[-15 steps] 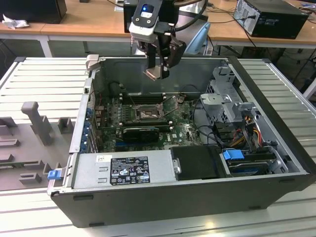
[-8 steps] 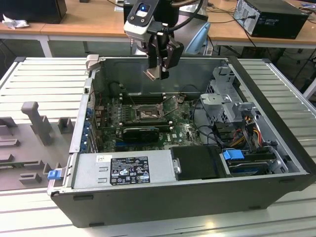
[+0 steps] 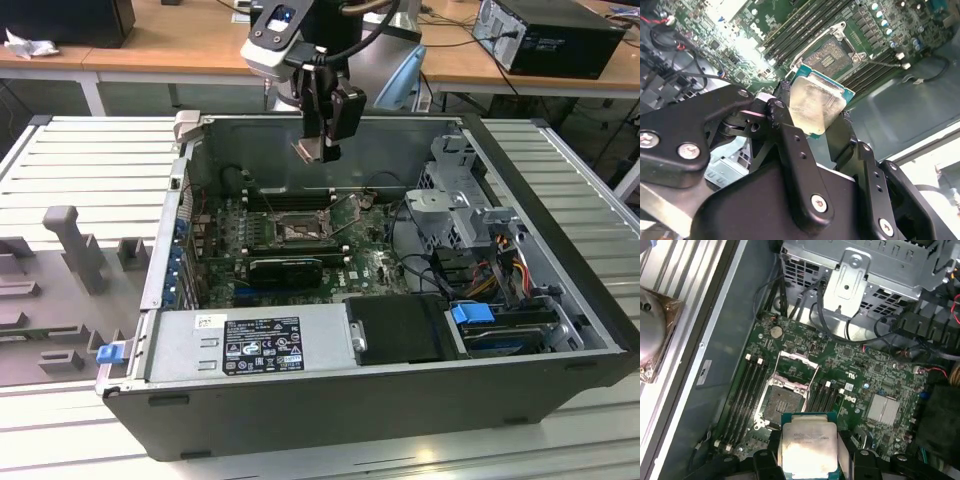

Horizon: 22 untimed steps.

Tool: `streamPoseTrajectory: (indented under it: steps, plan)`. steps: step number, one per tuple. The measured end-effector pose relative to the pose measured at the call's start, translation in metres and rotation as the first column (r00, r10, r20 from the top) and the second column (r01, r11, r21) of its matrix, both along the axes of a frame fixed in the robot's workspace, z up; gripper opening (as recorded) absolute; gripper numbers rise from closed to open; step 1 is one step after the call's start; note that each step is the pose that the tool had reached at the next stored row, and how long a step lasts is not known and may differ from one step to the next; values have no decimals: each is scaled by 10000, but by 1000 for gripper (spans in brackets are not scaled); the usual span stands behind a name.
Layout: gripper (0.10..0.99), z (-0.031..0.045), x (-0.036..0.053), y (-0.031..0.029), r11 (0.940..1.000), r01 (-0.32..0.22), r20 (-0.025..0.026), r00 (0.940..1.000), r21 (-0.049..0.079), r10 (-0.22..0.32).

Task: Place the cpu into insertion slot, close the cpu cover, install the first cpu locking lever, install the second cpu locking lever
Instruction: 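Place the cpu into insertion slot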

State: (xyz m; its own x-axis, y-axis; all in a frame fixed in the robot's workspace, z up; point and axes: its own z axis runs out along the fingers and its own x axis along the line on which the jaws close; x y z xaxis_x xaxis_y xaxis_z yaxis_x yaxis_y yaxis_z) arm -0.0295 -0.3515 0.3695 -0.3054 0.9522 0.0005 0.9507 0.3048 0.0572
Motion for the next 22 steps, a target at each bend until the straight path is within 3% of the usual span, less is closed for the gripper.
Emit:
streamPoseTrajectory:
  steps: [4,9,11,13,16,18,22]
  plan:
    - [529,-11,0,0,9979,647,0,9979,-1,-647]
    - [529,-37,0,0,9839,1790,-1,9839,-2,-1790]
    - [529,-48,0,0,9774,2113,0,9774,-7,-2113]
    - [529,-66,0,0,9637,2669,-1,9637,-8,-2669]
    - [529,-77,0,0,9507,3100,-1,9507,-8,-3100]
    - [529,-83,1,0,9454,3259,4,9454,-21,-3259]
    - [529,-122,-5,0,9450,3272,62,9450,-33,-3272]
